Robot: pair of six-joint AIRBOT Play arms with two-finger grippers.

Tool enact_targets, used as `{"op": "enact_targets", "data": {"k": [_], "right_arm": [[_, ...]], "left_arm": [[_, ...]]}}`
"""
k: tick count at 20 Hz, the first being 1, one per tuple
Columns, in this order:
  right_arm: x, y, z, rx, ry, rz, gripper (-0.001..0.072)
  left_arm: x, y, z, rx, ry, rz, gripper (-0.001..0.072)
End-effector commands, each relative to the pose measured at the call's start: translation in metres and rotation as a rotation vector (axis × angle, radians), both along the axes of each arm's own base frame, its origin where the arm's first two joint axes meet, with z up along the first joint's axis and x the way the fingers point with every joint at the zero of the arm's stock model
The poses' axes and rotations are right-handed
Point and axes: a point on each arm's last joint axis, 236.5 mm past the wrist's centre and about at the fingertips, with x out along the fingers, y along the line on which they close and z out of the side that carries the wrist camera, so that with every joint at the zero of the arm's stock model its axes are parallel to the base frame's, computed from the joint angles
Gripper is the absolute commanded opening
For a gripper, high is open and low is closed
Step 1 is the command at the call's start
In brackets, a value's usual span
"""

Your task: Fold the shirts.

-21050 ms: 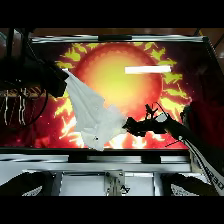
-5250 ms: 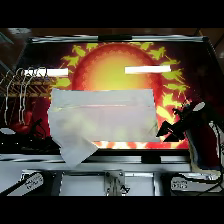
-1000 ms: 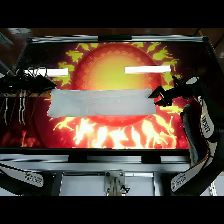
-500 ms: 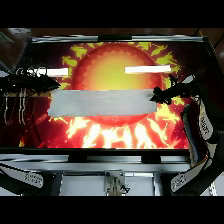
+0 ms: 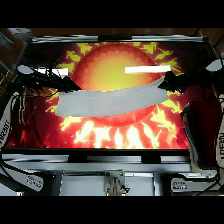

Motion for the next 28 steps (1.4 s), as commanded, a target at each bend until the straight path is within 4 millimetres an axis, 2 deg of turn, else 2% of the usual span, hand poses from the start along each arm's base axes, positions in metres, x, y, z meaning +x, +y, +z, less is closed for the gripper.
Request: {"op": "enact_targets", "data": {"k": [1,5,7,12,21,24,26,28], "right_arm": [[-0.018,0.004,0.042,-0.001,-0.046,-0.008,0.0052],[-0.035,0.008,0.065,0.002,-0.062,-0.004,0.0053],[-0.042,0.010,0.075,0.002,-0.072,-0.002,0.0053],[-0.060,0.014,0.088,0.000,-0.067,0.021,0.0053],[-0.081,0.019,0.121,-0.005,-0.130,0.021,0.0052],[-0.085,0.022,0.132,0.003,-0.164,0.022,0.0053],[-0.085,0.027,0.144,0.028,-0.199,0.016,0.0053],[-0.083,0.031,0.153,0.054,-0.227,0.010,0.0053]], "left_arm": [[-0.008,-0.068,0.000,0.006,-0.020,-0.030,0.0028],[-0.030,-0.142,-0.006,0.007,-0.047,-0.082,0.0028],[-0.040,-0.166,-0.010,0.009,-0.056,-0.105,0.0028],[-0.044,-0.196,-0.015,0.004,-0.063,-0.074,0.0028],[-0.076,-0.240,-0.062,0.030,0.024,-0.106,0.0028],[-0.089,-0.262,-0.059,-0.009,0.041,-0.112,0.0028],[-0.087,-0.279,-0.055,-0.040,0.020,-0.068,0.0028],[-0.081,-0.287,-0.053,-0.076,0.026,-0.017,0.0028]]}}
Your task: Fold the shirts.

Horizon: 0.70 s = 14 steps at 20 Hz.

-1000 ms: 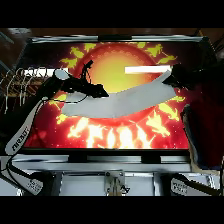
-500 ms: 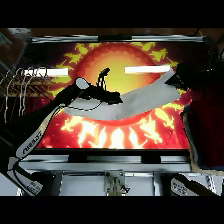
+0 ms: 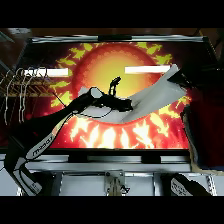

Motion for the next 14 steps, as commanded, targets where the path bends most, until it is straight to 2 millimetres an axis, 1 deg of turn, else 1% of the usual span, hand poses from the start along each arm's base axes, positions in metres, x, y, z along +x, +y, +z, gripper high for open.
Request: {"op": "enact_targets", "data": {"k": [1,3,4,5,7,8,10,13,14], "right_arm": [[0.001,0.007,0.016,0.043,-0.046,-0.006,0.0052],[0.001,0.007,0.017,0.052,-0.040,-0.016,0.0053],[0.003,0.009,0.020,0.065,-0.046,-0.019,0.0053],[0.006,0.011,0.024,0.080,-0.062,-0.024,0.0053],[0.013,0.022,0.029,0.090,-0.098,-0.023,0.0052],[0.016,0.032,0.029,0.095,-0.107,-0.008,0.0052],[0.024,0.059,0.024,0.112,-0.116,0.034,0.0052],[0.038,0.113,0.012,0.156,-0.125,0.095,0.0052],[0.041,0.131,0.005,0.163,-0.121,0.117,0.0052]], "left_arm": [[0.007,-0.016,0.003,-0.056,0.016,0.077,0.0028],[0.013,-0.006,0.006,-0.058,0.028,0.076,0.0027],[0.019,0.004,0.012,-0.061,0.023,0.080,0.0026],[0.027,0.014,0.021,-0.061,0.006,0.087,0.0026],[0.044,0.046,0.046,-0.026,-0.078,0.087,0.0025],[0.051,0.065,0.063,0.006,-0.140,0.084,0.0025],[0.064,0.106,0.103,0.086,-0.291,0.090,0.0025],[0.075,0.176,0.170,0.197,-0.485,0.148,0.0025],[0.077,0.204,0.194,0.227,-0.528,0.201,0.0026]]}}
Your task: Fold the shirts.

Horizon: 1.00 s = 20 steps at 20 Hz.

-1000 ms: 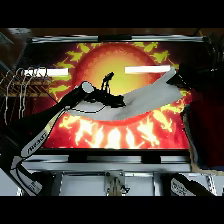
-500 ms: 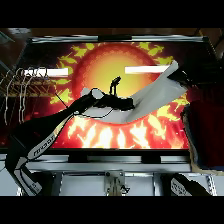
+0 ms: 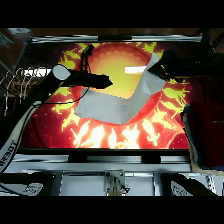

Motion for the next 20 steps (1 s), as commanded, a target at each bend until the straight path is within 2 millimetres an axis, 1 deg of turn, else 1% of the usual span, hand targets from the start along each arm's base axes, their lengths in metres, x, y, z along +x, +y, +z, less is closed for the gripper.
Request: {"op": "enact_targets", "data": {"k": [1,4,6,7,9,10,11,14,16,20], "right_arm": [[0.015,0.065,-0.020,0.037,-0.011,0.062,0.0052],[0.021,0.117,-0.064,0.048,0.054,0.122,0.0052],[0.026,0.149,-0.090,0.072,0.085,0.139,0.0052],[0.028,0.164,-0.101,0.097,0.105,0.141,0.0052],[0.026,0.195,-0.120,0.162,0.155,0.155,0.0052],[0.024,0.209,-0.128,0.194,0.178,0.165,0.0052],[0.022,0.222,-0.136,0.223,0.198,0.172,0.0052],[0.017,0.244,-0.155,0.256,0.245,0.171,0.0052],[0.017,0.251,-0.165,0.252,0.253,0.164,0.0052],[0.036,0.249,-0.167,0.275,0.238,0.072,0.0055]], "left_arm": [[0.008,0.100,0.074,0.147,-0.197,0.146,0.0026],[0.000,0.172,0.142,0.139,-0.316,0.299,0.0026],[-0.014,0.210,0.181,0.125,-0.389,0.391,0.0027],[-0.022,0.225,0.198,0.123,-0.425,0.428,0.0027],[-0.036,0.246,0.221,0.123,-0.475,0.478,0.0027],[-0.041,0.252,0.228,0.124,-0.491,0.493,0.0027],[-0.046,0.256,0.231,0.129,-0.494,0.502,0.0027],[-0.050,0.258,0.222,0.145,-0.460,0.489,0.0027],[-0.048,0.257,0.217,0.149,-0.444,0.484,0.0027],[-0.048,0.257,0.212,0.151,-0.433,0.481,0.0028]]}}
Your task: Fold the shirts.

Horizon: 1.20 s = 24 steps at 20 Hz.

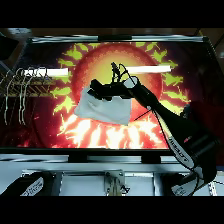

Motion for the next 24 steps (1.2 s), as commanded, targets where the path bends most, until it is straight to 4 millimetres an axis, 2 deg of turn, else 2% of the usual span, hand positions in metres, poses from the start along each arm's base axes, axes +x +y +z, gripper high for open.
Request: {"op": "enact_targets", "data": {"k": [1,3,4,6,8,9,10,11,13,14,15,16,18,22,24], "right_arm": [[0.017,0.002,-0.003,0.024,0.011,-0.092,0.0109],[0.016,0.003,-0.003,0.024,0.018,-0.089,0.0503],[0.011,0.003,-0.004,0.023,0.026,-0.070,0.0509],[0.008,-0.007,-0.007,0.001,0.033,-0.025,0.0509],[0.006,-0.036,-0.014,-0.055,0.050,0.029,0.0510],[0.007,-0.063,-0.020,-0.118,0.054,0.053,0.0512],[0.009,-0.095,-0.028,-0.196,0.070,0.061,0.0585],[0.010,-0.137,-0.038,-0.295,0.101,0.055,0.0651],[0.005,-0.225,-0.061,-0.503,0.198,0.030,0.0664],[-0.003,-0.263,-0.073,-0.592,0.264,0.023,0.0663],[-0.014,-0.291,-0.084,-0.647,0.327,0.024,0.0663],[-0.020,-0.302,-0.093,-0.652,0.366,0.026,0.0663],[-0.027,-0.299,-0.111,-0.623,0.388,0.040,0.0664],[-0.029,-0.264,-0.144,-0.505,0.423,0.101,0.0664],[-0.023,-0.243,-0.148,-0.429,0.402,0.111,0.0665]], "left_arm": [[-0.003,0.001,-0.005,0.005,0.021,-0.004,0.0027],[-0.005,-0.001,-0.009,0.012,0.037,-0.013,0.0027],[-0.005,-0.001,-0.010,0.013,0.040,-0.014,0.0027],[-0.005,-0.001,-0.009,0.013,0.039,-0.014,0.0028],[-0.005,-0.001,-0.009,0.013,0.039,-0.014,0.0027],[-0.005,-0.001,-0.009,0.013,0.039,-0.014,0.0028],[-0.005,-0.001,-0.009,0.013,0.039,-0.014,0.0028],[-0.005,-0.001,-0.009,0.013,0.039,-0.014,0.0028],[-0.005,-0.001,-0.009,0.013,0.039,-0.014,0.0028],[-0.005,-0.001,-0.009,0.013,0.039,-0.014,0.0028],[-0.005,-0.001,-0.009,0.013,0.039,-0.014,0.0028],[-0.005,-0.001,-0.009,0.013,0.039,-0.014,0.0028],[-0.005,-0.001,-0.009,0.013,0.039,-0.015,0.0028],[-0.005,-0.001,-0.009,0.013,0.039,-0.014,0.0028],[-0.005,-0.001,-0.009,0.013,0.039,-0.014,0.0028]]}}
